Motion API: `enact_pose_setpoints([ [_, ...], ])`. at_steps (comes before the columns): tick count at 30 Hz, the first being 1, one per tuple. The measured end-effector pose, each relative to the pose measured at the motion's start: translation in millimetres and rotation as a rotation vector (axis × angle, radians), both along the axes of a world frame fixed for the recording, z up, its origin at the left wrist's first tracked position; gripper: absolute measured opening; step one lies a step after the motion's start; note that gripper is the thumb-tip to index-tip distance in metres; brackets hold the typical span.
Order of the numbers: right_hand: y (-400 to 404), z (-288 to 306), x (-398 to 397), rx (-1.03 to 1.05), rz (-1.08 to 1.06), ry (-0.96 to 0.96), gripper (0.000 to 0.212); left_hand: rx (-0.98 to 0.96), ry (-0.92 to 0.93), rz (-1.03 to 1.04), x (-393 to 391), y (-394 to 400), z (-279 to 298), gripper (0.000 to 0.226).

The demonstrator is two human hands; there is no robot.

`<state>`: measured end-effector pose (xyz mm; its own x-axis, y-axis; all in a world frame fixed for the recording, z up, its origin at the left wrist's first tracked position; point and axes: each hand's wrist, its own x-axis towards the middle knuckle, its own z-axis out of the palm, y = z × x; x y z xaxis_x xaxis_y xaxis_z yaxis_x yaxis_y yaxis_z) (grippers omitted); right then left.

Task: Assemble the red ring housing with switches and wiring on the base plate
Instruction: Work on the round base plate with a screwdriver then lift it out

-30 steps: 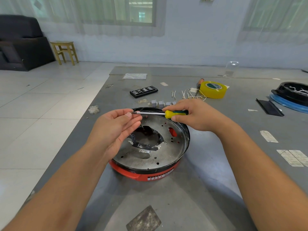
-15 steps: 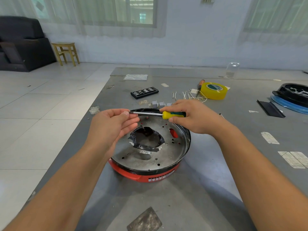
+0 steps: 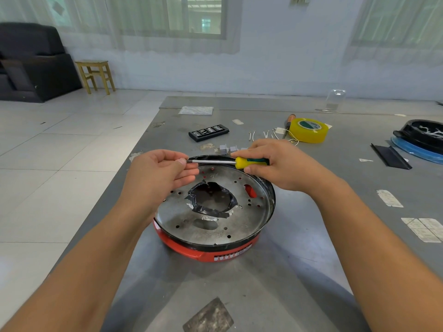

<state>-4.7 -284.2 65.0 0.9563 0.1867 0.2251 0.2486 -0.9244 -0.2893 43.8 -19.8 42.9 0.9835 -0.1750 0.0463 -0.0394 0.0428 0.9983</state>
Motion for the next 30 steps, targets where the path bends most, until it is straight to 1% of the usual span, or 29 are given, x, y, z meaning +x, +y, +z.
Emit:
enact_pose_setpoints([
  [7,-2,0,-2,0.076,0.009,0.050,0.041,-0.031,-0.050,-0.061,1,1,-1,0.011],
  [10,-3,1,-2,0.076,0.002,0.072,0.040,-0.025,-0.069,-0.092,1,2,-2,0.012],
  [14,-4,1,-2,0.101,-0.022,0.124,0.040,0.028,-0.068,-0.160,3,5,-2,0.015],
  [17,-6,2,-3,0.142,-0.020,0.163,0.039,0.090,-0.109,-0.213,4,8,1,0.022],
  [19,-7,3,-4,0.156,-0.015,0.173,0.038,0.178,-0.167,-0.229,3,11,3,0.027],
  [21,-8,4,-4,0.161,-0.004,0.179,0.038,0.308,-0.249,-0.221,4,12,2,0.028],
  [25,-4,2,-3,0.123,0.001,0.225,0.037,0.593,-0.475,-0.194,6,13,-3,0.031],
  [28,5,2,-3,0.044,-0.004,0.229,0.037,0.841,-0.674,-0.201,3,8,-3,0.032],
  [30,13,4,-3,-0.018,0.011,0.215,0.038,1.033,-0.750,-0.226,1,2,-3,0.034],
])
